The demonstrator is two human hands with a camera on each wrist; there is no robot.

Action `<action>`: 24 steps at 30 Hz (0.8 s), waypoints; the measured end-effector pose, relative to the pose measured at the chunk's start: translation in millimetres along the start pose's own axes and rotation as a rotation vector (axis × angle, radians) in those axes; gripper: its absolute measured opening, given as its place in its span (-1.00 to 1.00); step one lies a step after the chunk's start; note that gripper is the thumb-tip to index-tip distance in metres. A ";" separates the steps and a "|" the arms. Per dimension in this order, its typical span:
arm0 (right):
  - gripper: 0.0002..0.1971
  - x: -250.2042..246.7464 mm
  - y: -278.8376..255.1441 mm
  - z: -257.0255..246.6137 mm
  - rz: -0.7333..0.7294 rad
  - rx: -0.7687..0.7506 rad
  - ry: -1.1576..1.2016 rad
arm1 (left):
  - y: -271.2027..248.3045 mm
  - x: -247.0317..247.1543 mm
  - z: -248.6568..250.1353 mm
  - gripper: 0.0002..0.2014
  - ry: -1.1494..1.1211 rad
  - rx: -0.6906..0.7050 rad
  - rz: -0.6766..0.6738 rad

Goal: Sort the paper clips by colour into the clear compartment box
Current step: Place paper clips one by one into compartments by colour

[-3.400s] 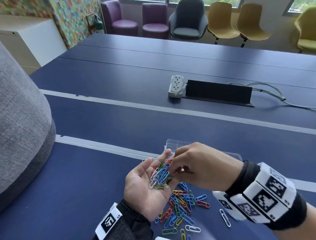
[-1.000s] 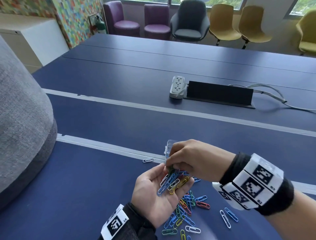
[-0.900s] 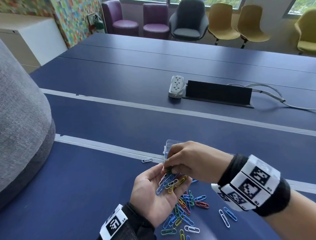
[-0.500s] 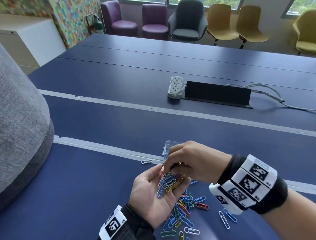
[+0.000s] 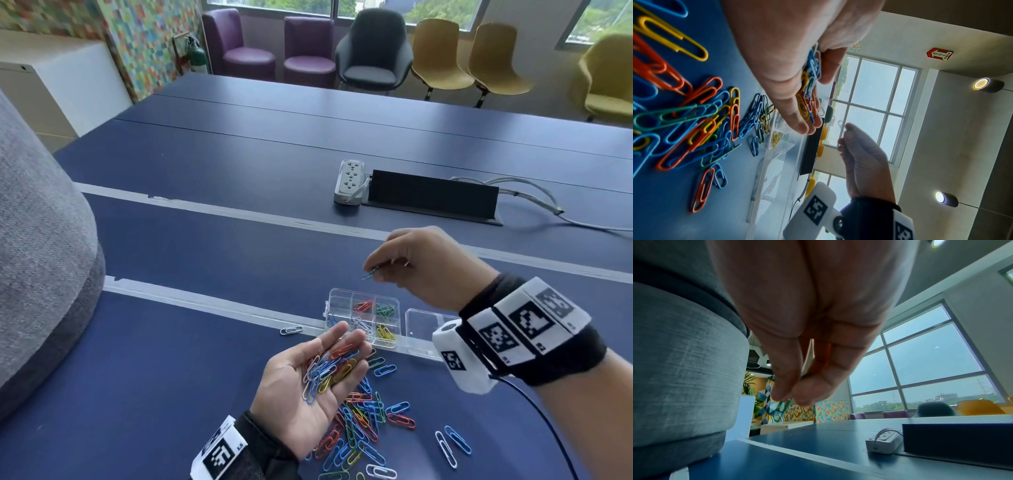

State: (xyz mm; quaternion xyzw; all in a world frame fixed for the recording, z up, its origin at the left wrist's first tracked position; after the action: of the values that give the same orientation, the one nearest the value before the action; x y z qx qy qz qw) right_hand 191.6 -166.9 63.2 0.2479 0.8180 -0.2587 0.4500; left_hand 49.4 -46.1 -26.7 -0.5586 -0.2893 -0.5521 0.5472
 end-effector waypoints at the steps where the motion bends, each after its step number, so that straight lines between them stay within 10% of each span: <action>1: -0.84 0.3 0.6 2.2 -0.007 0.035 -0.029 | 0.3 -0.4 0.5 -0.55 0.000 0.003 0.002; 9: -0.81 38.4 9.9 25.3 -0.164 0.359 -0.178 | 0.0 -3.2 0.2 -0.55 0.010 0.003 0.009; 24: -0.65 36.3 -1.3 21.7 -0.146 0.221 -0.082 | 2.4 -1.8 -1.8 -0.56 -0.017 -0.005 -0.027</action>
State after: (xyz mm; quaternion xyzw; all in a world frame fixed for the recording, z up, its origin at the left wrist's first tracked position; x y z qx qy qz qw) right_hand 186.8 -175.6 22.1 0.2251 0.7814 -0.3893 0.4327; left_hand 50.7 -47.9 -29.5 -0.5605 -0.3003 -0.5555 0.5358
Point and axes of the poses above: each hand's wrist, its own y-axis towards the middle knuckle, its own x-axis out of the palm, z = x × y, the point moved 2 cm from there along y, towards the middle knuckle, and after that the axes turned 14 degrees about -z, right-handed, at the moved point
